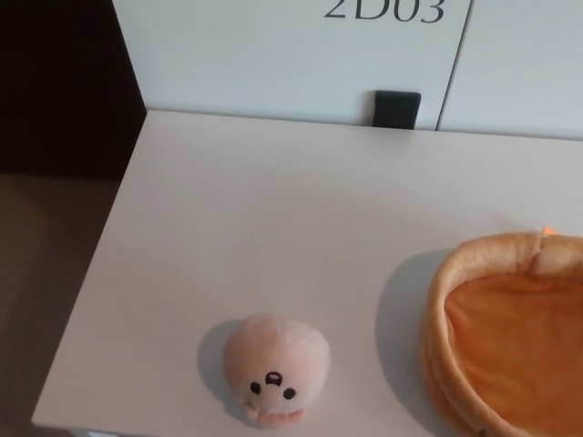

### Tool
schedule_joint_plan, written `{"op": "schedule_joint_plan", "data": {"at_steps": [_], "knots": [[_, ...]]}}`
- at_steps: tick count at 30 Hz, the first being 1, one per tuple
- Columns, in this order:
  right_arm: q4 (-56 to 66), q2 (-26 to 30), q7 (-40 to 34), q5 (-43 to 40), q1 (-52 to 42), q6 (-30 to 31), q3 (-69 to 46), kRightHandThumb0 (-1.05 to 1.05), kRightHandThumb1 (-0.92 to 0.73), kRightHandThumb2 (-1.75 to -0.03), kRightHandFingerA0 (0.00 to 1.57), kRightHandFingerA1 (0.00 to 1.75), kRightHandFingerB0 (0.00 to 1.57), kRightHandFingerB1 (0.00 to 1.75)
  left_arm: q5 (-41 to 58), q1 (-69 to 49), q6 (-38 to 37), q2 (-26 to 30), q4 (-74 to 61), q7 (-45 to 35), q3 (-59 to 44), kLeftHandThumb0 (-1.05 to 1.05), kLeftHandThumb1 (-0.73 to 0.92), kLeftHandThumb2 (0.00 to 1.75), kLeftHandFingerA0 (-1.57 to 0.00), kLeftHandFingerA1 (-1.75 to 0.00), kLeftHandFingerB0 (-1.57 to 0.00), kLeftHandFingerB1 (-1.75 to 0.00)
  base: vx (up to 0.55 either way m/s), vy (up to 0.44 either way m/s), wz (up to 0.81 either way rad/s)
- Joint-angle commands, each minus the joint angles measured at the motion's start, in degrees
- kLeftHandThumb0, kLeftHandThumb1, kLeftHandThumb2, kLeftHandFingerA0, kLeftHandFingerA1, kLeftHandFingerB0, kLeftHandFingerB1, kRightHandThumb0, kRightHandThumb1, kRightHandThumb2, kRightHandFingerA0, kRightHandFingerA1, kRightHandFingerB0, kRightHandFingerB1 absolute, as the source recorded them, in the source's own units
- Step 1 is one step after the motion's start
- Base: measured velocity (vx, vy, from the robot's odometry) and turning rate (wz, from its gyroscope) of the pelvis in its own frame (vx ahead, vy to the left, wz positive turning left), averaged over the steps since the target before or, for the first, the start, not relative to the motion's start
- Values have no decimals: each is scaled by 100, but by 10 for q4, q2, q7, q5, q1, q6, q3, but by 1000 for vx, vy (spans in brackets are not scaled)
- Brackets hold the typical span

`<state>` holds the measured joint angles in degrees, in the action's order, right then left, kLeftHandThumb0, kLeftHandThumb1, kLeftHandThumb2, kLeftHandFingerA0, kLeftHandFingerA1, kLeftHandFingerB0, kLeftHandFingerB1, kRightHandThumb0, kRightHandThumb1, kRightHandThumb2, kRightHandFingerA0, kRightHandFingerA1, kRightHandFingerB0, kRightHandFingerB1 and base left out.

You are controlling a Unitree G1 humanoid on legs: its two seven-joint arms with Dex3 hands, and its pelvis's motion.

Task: The robot walks towards a table in front, picks a dumpling toy with left hand and puts it in an orange round plate

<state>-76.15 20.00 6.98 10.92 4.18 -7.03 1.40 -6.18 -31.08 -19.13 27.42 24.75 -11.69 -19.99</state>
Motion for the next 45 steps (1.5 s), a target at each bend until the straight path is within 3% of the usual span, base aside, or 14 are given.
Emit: {"op": "schedule_joint_plan", "data": {"at_steps": [1,5,7,8,15,16,18,19,23,24,25,26,27,45], "knots": [[-3,3,-8,-2,3,12,-5,-28,-62,-58,81,60,53,42,287,-56,34,177,-523,-148,-285,-53,34,70,0,-27,0,-26,0,0,0],[-1,5,-8,3,3,12,0,-28,-58,-57,79,61,52,42,258,52,87,230,-554,-143,-213,-58,39,71,0,-37,0,-36,0,0,0],[-1,3,-9,1,4,16,-2,-30,-58,-58,81,61,52,42,198,129,136,264,-570,-146,-130,-61,44,54,0,-42,0,-39,0,0,0],[-2,2,-9,-1,3,15,-4,-29,-59,-58,82,62,52,42,191,153,148,264,-574,-146,-99,-56,37,71,0,-43,0,-46,0,0,0],[-4,0,-6,-2,4,11,-6,-28,-62,-59,80,60,53,42,75,239,146,199,-586,-158,69,-59,37,75,-1,-51,0,-44,0,0,0],[-4,2,-5,0,4,10,-4,-28,-62,-58,79,60,52,42,51,248,154,184,-591,-163,102,-62,41,55,0,-61,0,-47,0,0,0],[-1,4,-4,4,3,5,1,-28,-61,-58,79,60,52,42,-11,266,176,157,-601,-176,172,-62,36,68,0,-61,-1,-52,0,0,0],[-1,3,-4,4,2,4,1,-27,-63,-59,79,59,52,42,-35,272,188,149,-605,-178,195,-65,38,57,0,-70,0,-53,0,0,0],[-1,1,-4,-1,2,6,-3,-28,-62,-58,77,59,53,42,-102,291,211,140,-598,-189,254,-72,44,58,0,-61,0,-51,0,0,0],[-1,0,-6,0,2,6,-3,-28,-60,-58,79,59,53,42,-125,299,218,136,-592,-194,276,-61,36,78,0,-53,0,-52,0,0,0],[-2,0,-6,0,2,7,-3,-28,-60,-58,79,59,53,42,-131,301,223,136,-592,-194,282,-61,36,78,0,-53,0,-52,0,0,0],[-3,0,-8,4,2,5,0,-28,-60,-58,78,59,53,42,-145,306,234,133,-580,-200,303,-67,40,55,0,-53,0,-56,0,0,0],[-3,0,-9,5,2,6,1,-29,-59,-57,78,59,53,41,-157,309,242,131,-573,-203,319,-70,34,64,0,-52,-1,-56,0,0,0],[-4,2,-9,1,2,11,1,-28,-65,-59,78,59,52,42,-272,330,291,84,-508,-179,430,-62,38,53,0,-54,0,-59,0,0,0]]}}
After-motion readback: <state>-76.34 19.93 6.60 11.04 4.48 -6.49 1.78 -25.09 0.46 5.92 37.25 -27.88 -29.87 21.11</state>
